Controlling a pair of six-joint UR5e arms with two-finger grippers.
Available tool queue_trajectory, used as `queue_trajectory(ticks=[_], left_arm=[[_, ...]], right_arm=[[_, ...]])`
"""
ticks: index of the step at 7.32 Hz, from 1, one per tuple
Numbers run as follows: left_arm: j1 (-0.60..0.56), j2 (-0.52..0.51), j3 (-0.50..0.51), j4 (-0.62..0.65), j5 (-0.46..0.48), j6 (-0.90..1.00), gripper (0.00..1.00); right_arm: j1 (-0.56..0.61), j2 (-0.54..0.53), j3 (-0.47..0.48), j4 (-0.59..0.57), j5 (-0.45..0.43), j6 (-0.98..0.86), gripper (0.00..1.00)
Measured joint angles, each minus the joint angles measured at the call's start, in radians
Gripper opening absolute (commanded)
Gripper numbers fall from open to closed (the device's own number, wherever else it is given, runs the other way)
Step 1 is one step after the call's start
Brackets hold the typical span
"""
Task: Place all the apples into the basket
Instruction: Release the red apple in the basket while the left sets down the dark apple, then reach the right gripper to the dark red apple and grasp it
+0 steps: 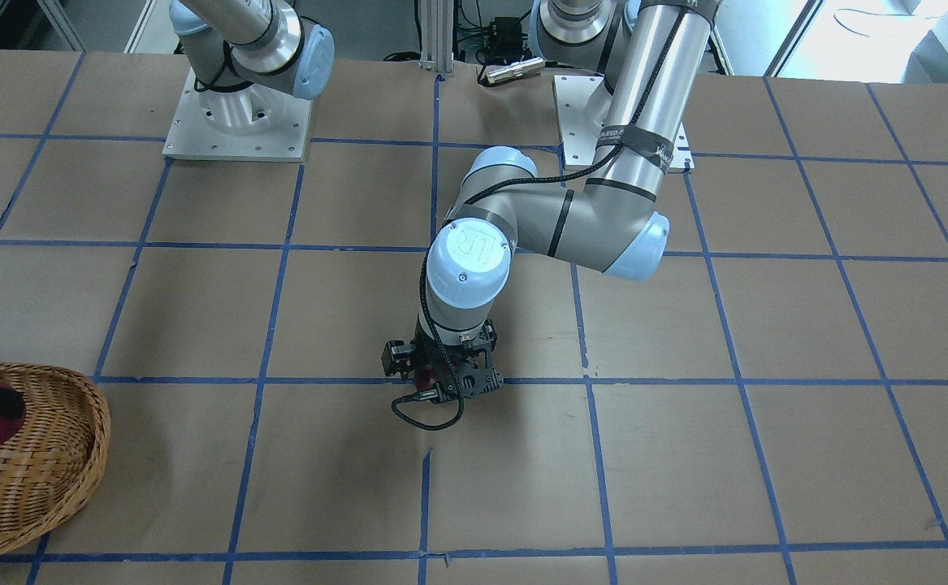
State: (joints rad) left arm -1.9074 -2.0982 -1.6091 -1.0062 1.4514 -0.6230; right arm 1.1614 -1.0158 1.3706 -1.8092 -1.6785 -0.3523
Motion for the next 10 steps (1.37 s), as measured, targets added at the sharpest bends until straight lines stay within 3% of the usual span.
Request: queue_trajectory(ticks=[1, 3, 4, 5, 7, 10], left_arm=[[0.000, 0.033, 0.016, -0.040, 0.001, 0.002, 1.00], [0.005, 0.135, 0.087, -0.239, 0.002, 0.065, 1.00], [0.011, 0.189, 0.137, -0.368, 0.013, 0.111, 1.00], [0.022, 0.240, 0.180, -0.480, 0.034, 0.135, 1.00], [0.084, 0.336, 0.209, -0.624, 0.061, 0.264, 1.00], [0.189, 0.438, 0.157, -0.684, 0.096, 0.499, 1.00]], right_arm=[[-0.008, 0.024, -0.002, -0.029, -0.002, 0.000, 0.00], [-0.013, 0.067, -0.003, -0.083, -0.016, 0.002, 0.00], [-0.015, 0.077, -0.001, -0.098, -0.020, 0.003, 0.34], [-0.015, 0.082, 0.002, -0.105, -0.022, 0.003, 0.99], [-0.020, 0.083, 0.003, -0.096, -0.023, -0.004, 1.00], [-0.020, 0.026, -0.007, 0.004, -0.008, -0.001, 1.00]])
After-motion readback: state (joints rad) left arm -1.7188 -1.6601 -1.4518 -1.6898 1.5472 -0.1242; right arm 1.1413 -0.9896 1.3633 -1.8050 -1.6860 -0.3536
